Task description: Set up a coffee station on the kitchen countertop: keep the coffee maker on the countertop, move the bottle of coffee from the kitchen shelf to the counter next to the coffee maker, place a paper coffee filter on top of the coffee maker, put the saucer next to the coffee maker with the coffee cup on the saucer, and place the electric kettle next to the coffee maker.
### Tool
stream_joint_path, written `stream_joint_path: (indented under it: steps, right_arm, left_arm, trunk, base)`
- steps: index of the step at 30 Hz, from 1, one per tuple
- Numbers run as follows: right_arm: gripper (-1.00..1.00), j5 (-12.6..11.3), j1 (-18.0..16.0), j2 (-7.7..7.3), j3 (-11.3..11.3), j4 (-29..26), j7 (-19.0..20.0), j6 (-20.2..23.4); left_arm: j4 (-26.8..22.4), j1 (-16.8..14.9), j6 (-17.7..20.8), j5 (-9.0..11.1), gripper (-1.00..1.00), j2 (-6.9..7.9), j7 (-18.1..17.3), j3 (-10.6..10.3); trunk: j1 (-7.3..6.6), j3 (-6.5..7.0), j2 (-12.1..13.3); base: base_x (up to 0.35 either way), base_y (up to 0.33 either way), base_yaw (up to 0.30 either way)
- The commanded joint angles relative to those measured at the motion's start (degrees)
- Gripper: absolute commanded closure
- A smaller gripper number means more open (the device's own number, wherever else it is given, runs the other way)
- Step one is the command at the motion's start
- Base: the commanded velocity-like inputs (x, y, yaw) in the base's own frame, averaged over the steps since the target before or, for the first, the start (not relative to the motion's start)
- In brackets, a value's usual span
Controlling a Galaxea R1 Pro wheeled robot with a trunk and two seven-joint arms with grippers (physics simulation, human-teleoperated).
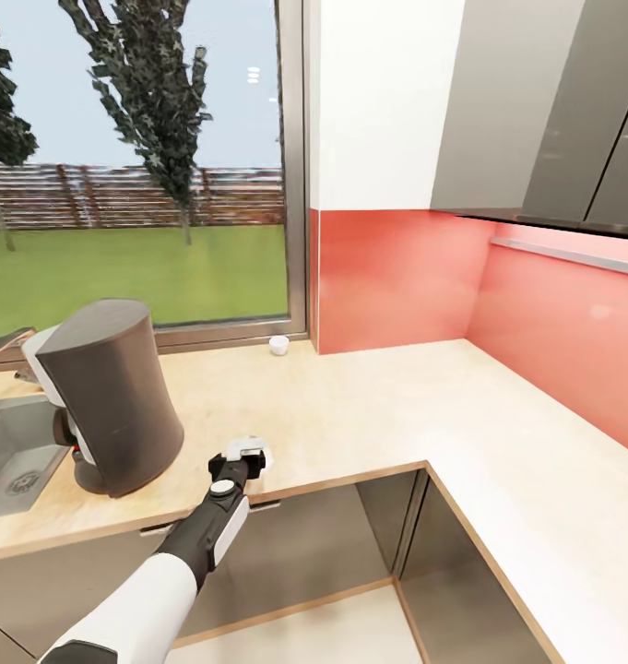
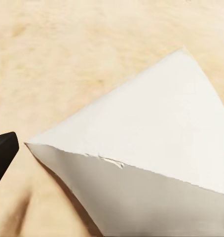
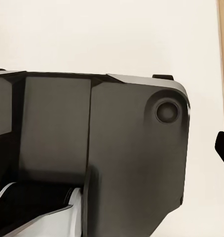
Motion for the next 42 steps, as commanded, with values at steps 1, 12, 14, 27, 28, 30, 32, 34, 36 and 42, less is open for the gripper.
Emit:
stream_joint_path:
  steps: [1, 12, 14, 27, 28, 30, 32, 34, 36, 42]
  right_arm:
    - [-1.00, 0.0, 0.0, -0.02, 0.3, 0.0, 0.0, -0.1]
    - [-1.00, 0.0, 0.0, -0.02, 0.3, 0.0, 0.0, -0.1]
    - [-1.00, 0.0, 0.0, -0.02, 0.3, 0.0, 0.0, -0.1]
    - [-1.00, 0.0, 0.0, -0.02, 0.3, 0.0, 0.0, -0.1]
    - [-1.00, 0.0, 0.0, -0.02, 0.3, 0.0, 0.0, -0.1]
    - [-1.00, 0.0, 0.0, -0.02, 0.3, 0.0, 0.0, -0.1]
    - [-1.00, 0.0, 0.0, -0.02, 0.3, 0.0, 0.0, -0.1]
    - [-1.00, 0.0, 0.0, -0.02, 0.3, 0.0, 0.0, -0.1]
    - [-1.00, 0.0, 0.0, -0.02, 0.3, 0.0, 0.0, -0.1]
    - [-1.00, 0.0, 0.0, -0.02, 0.3, 0.0, 0.0, -0.1]
  left_arm:
    - [-0.1, 0.0, 0.3, 0.4, -1.00, 0.09, 0.5, -0.4]
    - [-0.2, 0.0, 0.3, 0.4, 1.00, 0.50, 0.4, -0.5]
    - [-0.2, 0.0, 0.3, 0.4, 1.00, 0.50, 0.4, -0.5]
    - [-0.2, 0.0, 0.3, 0.5, 1.00, 0.49, 0.4, -0.6]
    - [-0.3, 0.0, 0.3, 0.5, 1.00, 0.49, 0.4, -0.6]
    - [-0.4, 0.0, 0.3, 0.5, 1.00, 0.49, 0.4, -0.7]
    - [-0.5, 0.0, 0.3, 0.5, 1.00, 0.44, 0.5, -0.7]
    - [-0.6, 0.0, 0.3, 0.5, 1.00, 0.42, 0.5, -0.8]
    - [-0.7, 0.0, 0.3, 0.5, 1.00, 0.41, 0.5, -0.9]
    - [-0.8, 0.0, 0.3, 0.5, 1.00, 0.48, 0.5, -0.7]
  trunk:
    - [0.05, -0.12, -0.1]
    - [0.05, -0.12, -0.1]
    - [0.05, -0.12, -0.1]
    - [0.05, -0.12, -0.1]
    - [0.05, -0.12, -0.1]
    - [0.05, -0.12, -0.1]
    - [0.05, -0.12, -0.1]
    - [0.05, -0.12, -0.1]
    - [0.05, -0.12, -0.1]
    - [0.05, -0.12, -0.1]
  base:
    - [0.190, 0.042, 0.000]
    - [0.026, 0.005, 0.000]
    - [0.000, 0.000, 0.000]
    - [0.000, 0.000, 0.000]
    - [0.000, 0.000, 0.000]
    - [0.000, 0.000, 0.000]
    - [0.000, 0.000, 0.000]
    - [0.000, 0.000, 0.000]
    - [0.000, 0.000, 0.000]
    - [0.000, 0.000, 0.000]
